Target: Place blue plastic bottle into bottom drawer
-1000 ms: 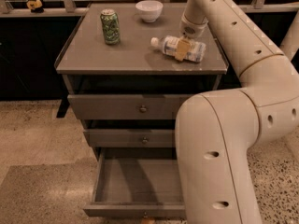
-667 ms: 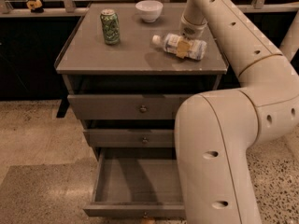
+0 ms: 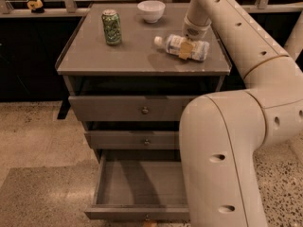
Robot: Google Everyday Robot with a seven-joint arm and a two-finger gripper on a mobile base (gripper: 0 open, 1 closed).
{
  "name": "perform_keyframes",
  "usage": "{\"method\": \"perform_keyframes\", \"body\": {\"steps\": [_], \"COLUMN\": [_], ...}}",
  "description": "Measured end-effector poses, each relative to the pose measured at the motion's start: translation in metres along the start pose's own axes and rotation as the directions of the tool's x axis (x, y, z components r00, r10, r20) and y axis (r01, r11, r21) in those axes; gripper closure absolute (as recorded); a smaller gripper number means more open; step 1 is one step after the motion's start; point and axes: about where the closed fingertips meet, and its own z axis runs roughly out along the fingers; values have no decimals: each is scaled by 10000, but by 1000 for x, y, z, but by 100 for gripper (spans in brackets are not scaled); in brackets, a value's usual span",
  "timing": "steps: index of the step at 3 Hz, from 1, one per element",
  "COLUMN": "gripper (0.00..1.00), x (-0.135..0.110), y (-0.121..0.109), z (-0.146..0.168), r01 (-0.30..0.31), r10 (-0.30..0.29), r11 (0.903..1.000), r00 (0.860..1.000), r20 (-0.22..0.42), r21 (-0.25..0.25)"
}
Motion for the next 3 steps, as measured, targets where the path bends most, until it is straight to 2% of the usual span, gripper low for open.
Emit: {"method": "perform_keyframes", "body": {"steps": [1,2,3], "gripper": [100,100,100], "x": [14,42,43], "y": [9,44,52], "z": [-27,-97,-84], "r01": [353,556,625], "r10": [-356,-635,-651], "r11": [9994,9972,9978], "r00": [9979,9821,9856], "r20": [546,1771,1558], "r21": [67,491,215]}}
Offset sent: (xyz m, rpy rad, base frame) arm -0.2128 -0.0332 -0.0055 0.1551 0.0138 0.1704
